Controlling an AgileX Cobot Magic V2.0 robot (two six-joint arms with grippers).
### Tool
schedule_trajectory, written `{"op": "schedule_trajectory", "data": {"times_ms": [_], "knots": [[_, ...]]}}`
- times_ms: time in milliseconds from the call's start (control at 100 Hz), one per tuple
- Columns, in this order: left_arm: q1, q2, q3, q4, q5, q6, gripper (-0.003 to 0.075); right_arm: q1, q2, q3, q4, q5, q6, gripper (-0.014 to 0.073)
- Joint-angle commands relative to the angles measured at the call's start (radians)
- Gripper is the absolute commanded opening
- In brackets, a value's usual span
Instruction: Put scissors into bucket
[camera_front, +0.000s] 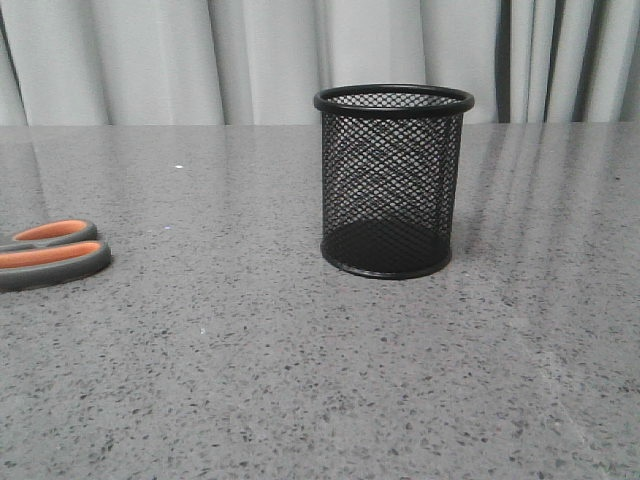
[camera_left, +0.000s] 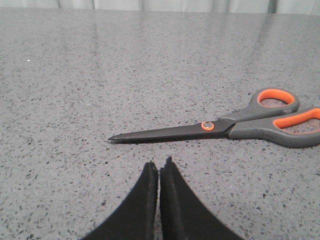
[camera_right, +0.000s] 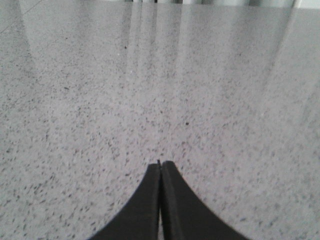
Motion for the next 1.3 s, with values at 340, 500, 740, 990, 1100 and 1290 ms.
{"op": "schedule_trajectory", "data": {"times_ms": [340, 500, 740, 990, 1100, 1290], "knots": [[0.002, -0.028, 0.043, -0.413, -0.434, -0.008, -0.002, -0.005, -0.02, 0.012, 0.169, -0.721, 0.23, -0.0051], [0.002, -0.028, 0.036, -0.615, -0.457, -0.008, -0.0019, -0.005, -0.02, -0.01, 0.227, -0.585, 0.334, -0.0051], [0.002, 0.002, -0.105, -0.558, -0.34, -0.008, 0.0256, -0.005, 0.016, -0.202, 0.057, -0.393, 0.338, -0.0051], [0.002, 0.232, -0.366, -0.451, -0.124, 0.062, 0.0436, -0.003, 0.159, -0.357, 0.029, -0.347, 0.338, -0.0051], [0.002, 0.388, -0.518, -0.43, 0.035, 0.217, 0.0409, -0.003, 0.221, -0.447, 0.029, -0.17, 0.338, -0.0035], [-0.036, 0.624, -0.717, -0.395, 0.127, 0.353, 0.04, 0.024, 0.33, -0.591, 0.029, 0.065, 0.261, 0.0349]]}}
